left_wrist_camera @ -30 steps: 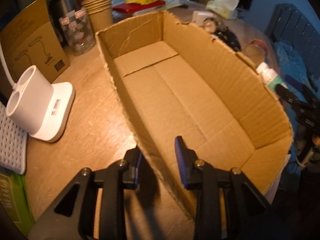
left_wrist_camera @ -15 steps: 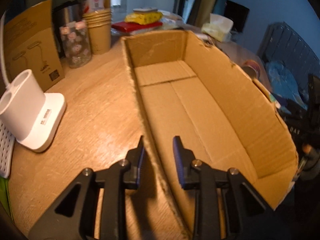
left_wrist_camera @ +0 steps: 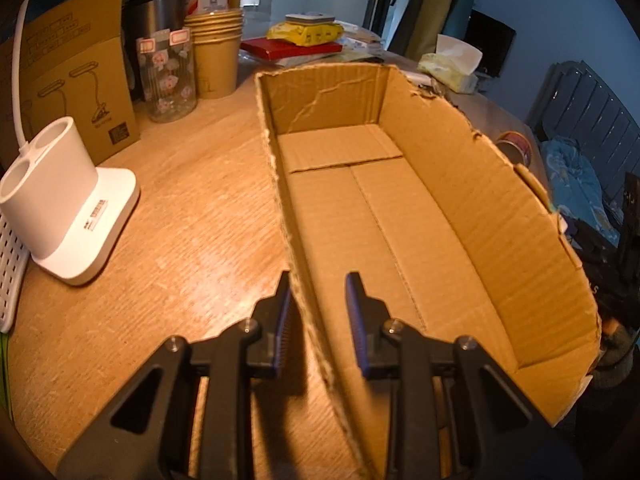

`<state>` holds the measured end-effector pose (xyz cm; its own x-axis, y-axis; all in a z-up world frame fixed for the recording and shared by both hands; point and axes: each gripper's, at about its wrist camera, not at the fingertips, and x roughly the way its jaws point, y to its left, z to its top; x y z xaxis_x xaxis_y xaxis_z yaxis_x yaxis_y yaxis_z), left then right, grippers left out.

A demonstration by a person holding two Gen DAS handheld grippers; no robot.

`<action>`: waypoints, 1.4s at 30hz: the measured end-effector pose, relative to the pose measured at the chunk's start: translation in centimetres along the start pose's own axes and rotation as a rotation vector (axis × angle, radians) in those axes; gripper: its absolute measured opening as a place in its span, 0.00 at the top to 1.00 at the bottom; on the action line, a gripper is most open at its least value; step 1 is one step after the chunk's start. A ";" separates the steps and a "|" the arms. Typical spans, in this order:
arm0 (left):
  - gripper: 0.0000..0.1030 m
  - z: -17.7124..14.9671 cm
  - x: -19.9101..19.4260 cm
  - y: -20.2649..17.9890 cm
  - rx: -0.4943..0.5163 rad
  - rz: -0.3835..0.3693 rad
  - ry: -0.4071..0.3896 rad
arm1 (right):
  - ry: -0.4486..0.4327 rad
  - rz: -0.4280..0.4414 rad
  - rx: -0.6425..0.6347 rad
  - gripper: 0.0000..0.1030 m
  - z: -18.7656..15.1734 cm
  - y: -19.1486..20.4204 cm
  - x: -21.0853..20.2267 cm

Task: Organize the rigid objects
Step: 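Close the right gripper around the white pill bottle, then carry the pill bottle into the cardboard box and open the right gripper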

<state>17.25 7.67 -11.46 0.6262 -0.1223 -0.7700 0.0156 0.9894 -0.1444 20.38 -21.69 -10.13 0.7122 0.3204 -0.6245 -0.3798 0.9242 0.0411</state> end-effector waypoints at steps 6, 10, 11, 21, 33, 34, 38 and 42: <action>0.74 0.0 0.0 -0.2 0.008 -0.002 0.003 | -0.008 -0.009 -0.009 0.30 0.1 0.5 0.4; 0.74 0.0 0.0 -0.2 0.005 0.000 0.003 | -0.003 -0.037 -0.018 0.47 0.1 0.7 0.8; 0.74 0.0 0.0 -0.2 0.005 0.001 0.003 | 0.000 -0.041 -0.017 0.50 0.1 0.7 0.9; 0.74 0.0 -0.1 -0.3 0.012 0.013 0.000 | -0.029 -0.031 -0.035 0.57 0.5 1.4 -0.3; 0.74 0.0 0.0 -0.3 0.011 0.012 0.001 | -0.098 0.016 -0.054 0.57 2.3 1.5 -2.8; 0.74 0.0 0.0 -0.3 0.010 0.013 0.001 | -0.095 0.013 -0.060 0.57 2.3 1.4 -2.8; 0.74 0.0 0.0 -0.3 0.012 0.012 0.001 | -0.098 0.035 -0.053 0.57 2.2 1.0 -3.0; 0.74 0.0 0.0 -0.4 0.014 0.012 0.001 | -0.102 0.043 -0.054 0.57 2.0 1.2 -3.4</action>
<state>17.21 7.31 -11.41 0.6254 -0.1105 -0.7724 0.0194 0.9918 -0.1262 18.69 -21.20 -6.42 0.7500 0.3818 -0.5402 -0.4405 0.8975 0.0228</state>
